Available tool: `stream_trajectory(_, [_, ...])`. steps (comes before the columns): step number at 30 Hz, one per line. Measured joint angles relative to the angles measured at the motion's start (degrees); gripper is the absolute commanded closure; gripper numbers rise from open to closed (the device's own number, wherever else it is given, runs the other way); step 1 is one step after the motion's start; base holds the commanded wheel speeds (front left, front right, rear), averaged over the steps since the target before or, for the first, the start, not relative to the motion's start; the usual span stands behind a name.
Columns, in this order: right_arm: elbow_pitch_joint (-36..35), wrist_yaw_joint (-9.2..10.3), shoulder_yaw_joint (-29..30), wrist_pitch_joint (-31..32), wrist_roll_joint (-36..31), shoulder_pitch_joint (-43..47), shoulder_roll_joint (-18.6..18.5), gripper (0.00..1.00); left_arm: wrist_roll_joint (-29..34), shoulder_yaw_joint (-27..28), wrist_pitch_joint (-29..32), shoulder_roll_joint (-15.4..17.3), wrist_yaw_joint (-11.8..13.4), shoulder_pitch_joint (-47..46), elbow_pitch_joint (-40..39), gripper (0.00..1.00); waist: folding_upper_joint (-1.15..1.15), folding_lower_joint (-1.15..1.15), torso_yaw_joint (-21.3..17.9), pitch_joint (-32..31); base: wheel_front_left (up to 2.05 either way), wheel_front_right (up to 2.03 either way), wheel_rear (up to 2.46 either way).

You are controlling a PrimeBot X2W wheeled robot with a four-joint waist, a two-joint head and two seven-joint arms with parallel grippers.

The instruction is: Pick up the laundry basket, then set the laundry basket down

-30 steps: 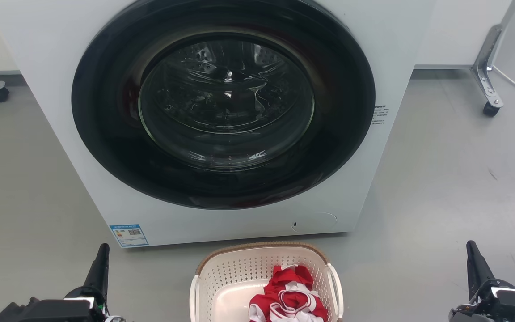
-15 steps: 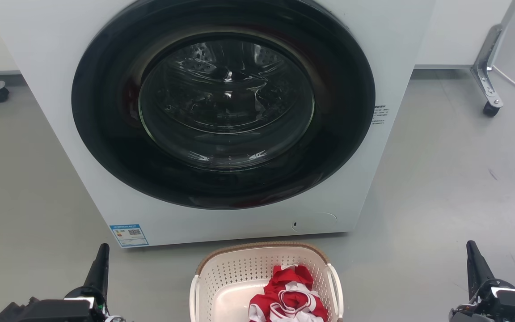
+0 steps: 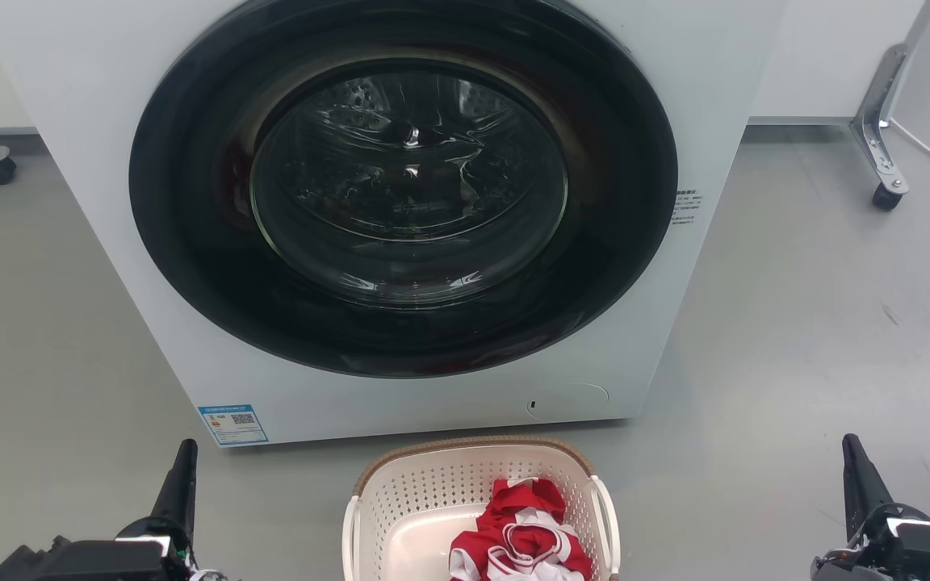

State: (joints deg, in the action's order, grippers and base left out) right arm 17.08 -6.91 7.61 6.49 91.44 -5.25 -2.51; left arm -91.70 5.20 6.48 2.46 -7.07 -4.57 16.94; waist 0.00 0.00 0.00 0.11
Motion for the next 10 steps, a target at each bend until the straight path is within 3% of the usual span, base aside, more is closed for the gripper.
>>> stream_trajectory(10, [0.0,0.0,0.0,0.0,0.0,0.0,0.0,1.0,0.0,0.0,0.0,0.0,0.0,0.0,0.0,1.0,0.0,0.0,0.0,0.0,0.0,0.0,0.0])
